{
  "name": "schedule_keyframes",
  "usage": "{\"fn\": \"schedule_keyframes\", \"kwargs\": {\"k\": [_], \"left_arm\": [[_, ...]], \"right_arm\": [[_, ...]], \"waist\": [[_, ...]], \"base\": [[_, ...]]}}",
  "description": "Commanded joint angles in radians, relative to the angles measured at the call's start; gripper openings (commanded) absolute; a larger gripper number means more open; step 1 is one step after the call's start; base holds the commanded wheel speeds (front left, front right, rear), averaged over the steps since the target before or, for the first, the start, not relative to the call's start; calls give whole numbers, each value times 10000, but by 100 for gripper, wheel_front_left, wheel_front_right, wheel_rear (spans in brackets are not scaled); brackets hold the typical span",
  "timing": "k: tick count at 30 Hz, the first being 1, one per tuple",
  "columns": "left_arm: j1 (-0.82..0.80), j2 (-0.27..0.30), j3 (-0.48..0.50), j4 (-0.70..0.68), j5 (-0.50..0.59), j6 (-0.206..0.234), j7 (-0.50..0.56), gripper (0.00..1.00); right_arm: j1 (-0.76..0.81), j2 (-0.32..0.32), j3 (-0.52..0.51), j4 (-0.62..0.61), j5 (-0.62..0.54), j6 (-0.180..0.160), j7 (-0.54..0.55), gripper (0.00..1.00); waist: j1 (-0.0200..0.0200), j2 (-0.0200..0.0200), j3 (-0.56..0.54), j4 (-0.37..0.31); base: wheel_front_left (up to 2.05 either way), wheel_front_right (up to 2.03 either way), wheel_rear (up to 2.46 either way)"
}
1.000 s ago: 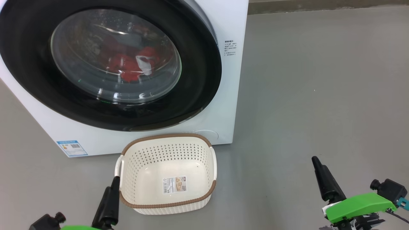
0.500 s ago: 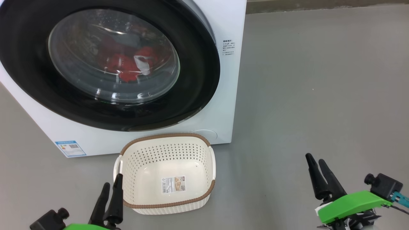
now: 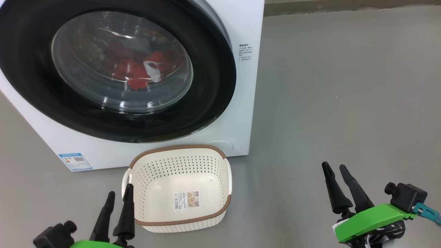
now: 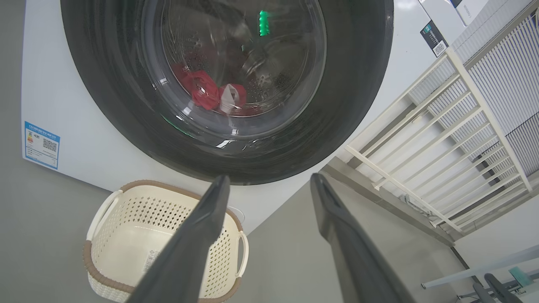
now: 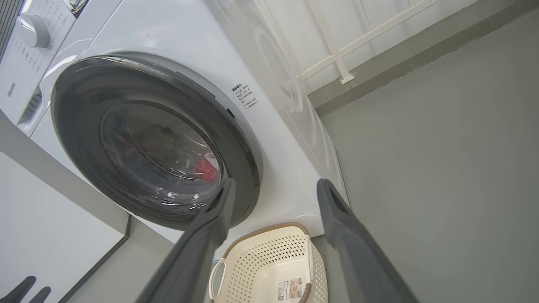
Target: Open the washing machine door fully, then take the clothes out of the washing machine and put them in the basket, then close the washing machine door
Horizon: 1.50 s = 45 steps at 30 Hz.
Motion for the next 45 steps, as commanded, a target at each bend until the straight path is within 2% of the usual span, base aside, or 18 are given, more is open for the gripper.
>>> {"fn": "schedule_keyframes", "kwargs": {"k": [1, 45], "left_arm": [[-417, 180, 178, -363, 347, 26, -119, 100], [-888, 254, 84, -1103, 5437, 82, -1386, 100]], "right_arm": [[-461, -151, 163, -337, -342, -5, -134, 100], [-935, -205, 864, -1117, -5256, -7, -1402, 100]], "waist": [[-1, 0, -3, 2], [-1, 0, 350, 15]], "base": [[0, 0, 0], [0, 0, 0]]}}
